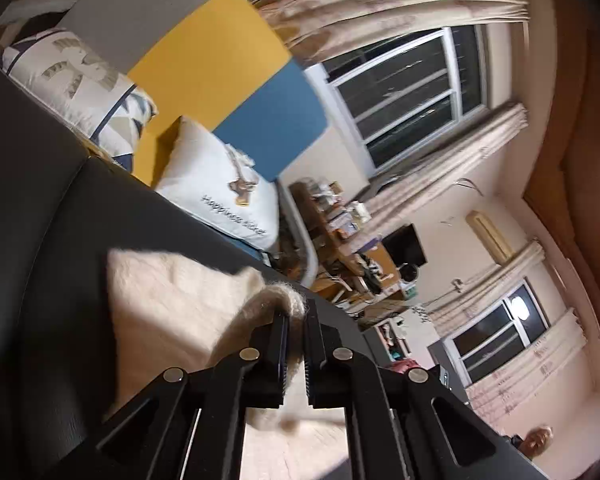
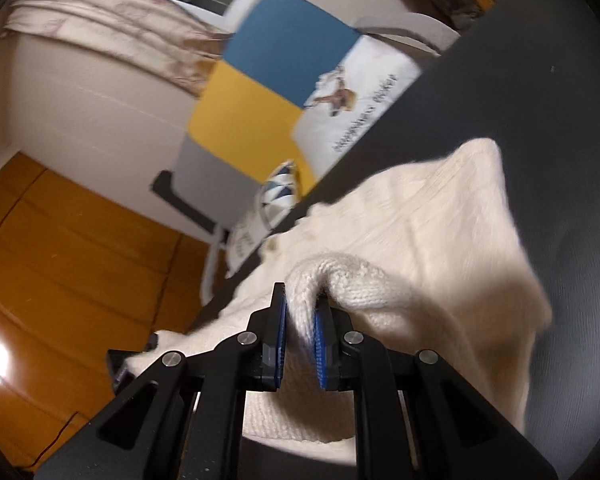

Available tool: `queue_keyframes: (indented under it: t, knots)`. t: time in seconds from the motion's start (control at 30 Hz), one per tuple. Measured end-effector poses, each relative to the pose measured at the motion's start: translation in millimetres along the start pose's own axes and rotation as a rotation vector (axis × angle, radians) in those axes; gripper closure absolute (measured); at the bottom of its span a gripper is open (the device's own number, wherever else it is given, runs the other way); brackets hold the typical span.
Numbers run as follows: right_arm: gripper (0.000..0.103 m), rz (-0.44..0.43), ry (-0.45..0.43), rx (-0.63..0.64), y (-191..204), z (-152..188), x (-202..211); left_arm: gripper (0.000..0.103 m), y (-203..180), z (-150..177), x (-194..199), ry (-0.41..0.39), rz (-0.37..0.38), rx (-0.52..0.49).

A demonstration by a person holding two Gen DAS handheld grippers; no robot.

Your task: Fold clothes

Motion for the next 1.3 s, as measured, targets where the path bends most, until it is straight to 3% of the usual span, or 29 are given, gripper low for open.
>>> queue_keyframes:
  t: [0.13, 0.3, 0.37, 0.43, 0.53, 0.63, 0.77, 0.93, 1.07, 1.2, 1.3]
  knots:
    - [0.090, 0.029, 0.016, -0.023, -14.7, -13.1, -20.0, 0.098, 17.8, -7.0, -21.1, 0.017, -0.025, 0.008]
    - [0.086, -0.005, 0.041, -0.073, -25.0, -16.3, -24.9, 0.098, 30.3, -9.1, -34.4, 0.048, -0.063, 0.012]
    - [0.072, -0.080, 0.081, -0.136, -30.3, -16.4, -27.8, 0.098, 36.5, -10.3, -40.0, 0.069, -0.083, 0.029]
    - [0.050, -0.102, 0.102, -0.144, -29.2, -16.2, -27.9, 0.097, 44.2, -11.4, -46.3, 0.083, -0.106, 0.050]
    - [0.042, -0.094, 0.138, -0.107, -25.7, -18.6, -33.6, 0.095, 55.9, -9.3, -57.9, 0.117, -0.138, 0.067]
    - [0.042, -0.090, 0.159, -0.126, -35.6, -21.2, -44.2, 0.096, 68.5, 4.3, -66.3, 0.173, -0.197, 0.071]
    - [0.043, -0.112, 0.133, -0.081, -35.2, -9.7, -43.8, 0.095, 66.6, 27.3, -50.7, 0.205, -0.216, 0.043]
    - [0.044, -0.110, 0.195, -0.027, -21.9, 33.7, -34.4, 0.095, 59.0, 54.9, -5.7, 0.215, -0.246, 0.031]
    - [0.042, -0.198, 0.266, -0.078, -16.2, 77.0, -16.2, 0.095, 58.7, 69.9, 39.9, 0.191, -0.256, 0.096]
    - [0.027, -0.257, 0.326, -0.081, -1.0, 101.0, -5.4, 0.095, 53.5, 72.8, 59.7, 0.185, -0.269, 0.134]
    - [0.025, -0.251, 0.359, -0.014, 17.5, 106.8, -13.9, 0.095, 50.3, 69.1, 64.4, 0.164, -0.264, 0.195]
Point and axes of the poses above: each gripper's, at about its wrist camera, not at the fingertips, and x roughly against the way its jaws point, y to its left, z to its underside, the point moved 2 cm from there along -x, roughly the way its jaws point, and after that the axes turned 1 degree about z, right-handed, at the moved point
